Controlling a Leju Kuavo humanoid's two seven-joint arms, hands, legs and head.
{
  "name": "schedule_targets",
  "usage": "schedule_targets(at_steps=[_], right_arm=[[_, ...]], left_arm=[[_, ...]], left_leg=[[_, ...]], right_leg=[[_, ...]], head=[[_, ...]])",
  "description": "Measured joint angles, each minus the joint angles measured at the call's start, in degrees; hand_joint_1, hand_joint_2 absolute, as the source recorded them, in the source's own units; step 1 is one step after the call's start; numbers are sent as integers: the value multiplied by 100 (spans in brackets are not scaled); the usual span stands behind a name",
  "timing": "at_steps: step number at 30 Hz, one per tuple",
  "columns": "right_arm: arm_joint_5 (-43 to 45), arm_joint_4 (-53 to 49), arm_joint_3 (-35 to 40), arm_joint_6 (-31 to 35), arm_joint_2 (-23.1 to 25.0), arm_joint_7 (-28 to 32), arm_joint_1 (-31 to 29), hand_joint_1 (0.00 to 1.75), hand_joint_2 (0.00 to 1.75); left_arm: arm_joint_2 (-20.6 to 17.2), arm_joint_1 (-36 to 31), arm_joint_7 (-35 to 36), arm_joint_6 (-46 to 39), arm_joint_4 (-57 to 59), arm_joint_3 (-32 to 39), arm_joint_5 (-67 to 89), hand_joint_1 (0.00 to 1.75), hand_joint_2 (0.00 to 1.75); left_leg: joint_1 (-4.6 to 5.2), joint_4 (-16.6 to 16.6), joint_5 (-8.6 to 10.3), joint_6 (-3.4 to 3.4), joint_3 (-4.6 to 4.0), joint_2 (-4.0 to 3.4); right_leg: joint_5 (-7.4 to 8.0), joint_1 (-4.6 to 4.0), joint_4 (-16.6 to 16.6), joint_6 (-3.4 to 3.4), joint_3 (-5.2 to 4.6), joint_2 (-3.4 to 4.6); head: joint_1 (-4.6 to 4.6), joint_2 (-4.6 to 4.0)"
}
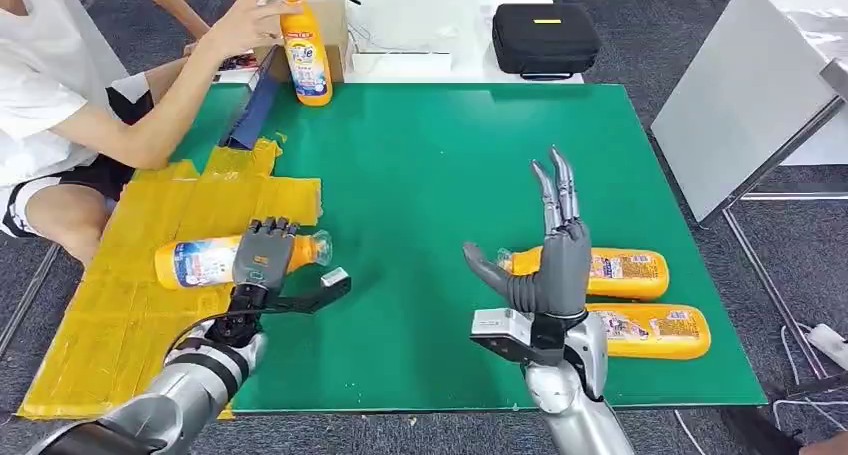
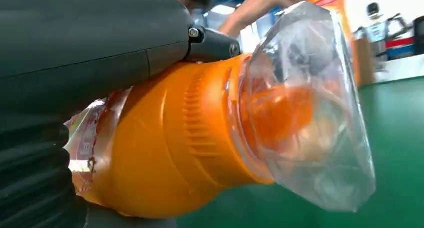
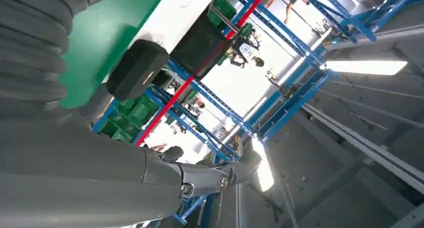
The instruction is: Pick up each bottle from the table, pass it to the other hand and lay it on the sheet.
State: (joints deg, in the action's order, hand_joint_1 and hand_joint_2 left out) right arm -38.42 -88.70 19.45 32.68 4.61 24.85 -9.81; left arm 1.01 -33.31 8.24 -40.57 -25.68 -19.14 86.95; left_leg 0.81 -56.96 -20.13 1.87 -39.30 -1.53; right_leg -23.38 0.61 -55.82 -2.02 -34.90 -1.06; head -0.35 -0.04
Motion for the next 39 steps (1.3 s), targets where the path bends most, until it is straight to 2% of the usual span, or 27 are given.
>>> schedule_targets(at_steps=[5, 10, 16, 20, 24, 27, 31, 34, 39], right_arm=[[-42, 72, 17, -11, 0, -37, -48, 0, 175], [-142, 144, 22, -79, 0, -129, -80, 0, 175], [-313, 265, 20, -138, -28, -278, -133, 0, 175], [-350, 328, 20, -166, -48, -299, -163, 0, 175], [-520, 398, -6, -325, -120, -472, -180, 0, 175], [-715, 512, -107, -503, -227, -616, -218, 0, 175], [-783, 649, -230, -538, -328, -654, -243, 0, 175], [-1212, 738, -251, -721, -430, -903, -283, 0, 175], [-1834, 1168, -326, -1146, -932, -1071, -461, 0, 175]], left_arm=[[-7, -3, -96, -7, 68, 251, -77, 0, 175], [2, 5, -523, -7, 68, 531, -361, 0, 175], [90, 43, -1642, -7, 68, 1010, -1102, 0, 175], [157, 73, -1917, 0, 68, 1189, -1294, 0, 175], [286, 240, -3314, 157, -56, 1401, -2280, 0, 175], [407, 622, -3946, 374, -569, 1416, -2962, 0, 175], [481, 962, -3978, 536, -1233, 1414, -3189, 0, 175], [509, 1162, -4406, 652, -1697, 1401, -3740, 0, 175], [522, 1883, -4415, 1483, -3543, 1130, -4789, 0, 175]], left_leg=[[-1, 0, 1, -1, 1, 3], [0, 0, 0, 0, 3, 2], [0, 0, 1, 0, 4, 9], [1, 0, 1, 0, 3, 12], [1, 0, 1, 1, 3, 13], [3, -1, 0, 1, 1, 7], [3, -2, 0, 1, -2, 10], [2, -2, 0, 1, -2, 8], [3, -2, 0, 1, -6, 16]], right_leg=[[-1, -1, -1, 1, 4, -1], [-1, 0, -1, 1, 4, 0], [-1, 1, -1, 0, 6, -2], [-1, 2, 0, 0, 7, -3], [-1, 2, 0, 0, 6, -3], [0, 3, 1, -1, 3, -2], [0, 3, 1, -1, 1, -3], [0, 1, 1, -1, 1, -2], [-1, 3, 1, -2, 0, -4]], head=[[2, -2], [2, 0], [0, -2], [0, -2], [2, -2], [0, -2], [0, -2], [0, -2], [2, -2]])
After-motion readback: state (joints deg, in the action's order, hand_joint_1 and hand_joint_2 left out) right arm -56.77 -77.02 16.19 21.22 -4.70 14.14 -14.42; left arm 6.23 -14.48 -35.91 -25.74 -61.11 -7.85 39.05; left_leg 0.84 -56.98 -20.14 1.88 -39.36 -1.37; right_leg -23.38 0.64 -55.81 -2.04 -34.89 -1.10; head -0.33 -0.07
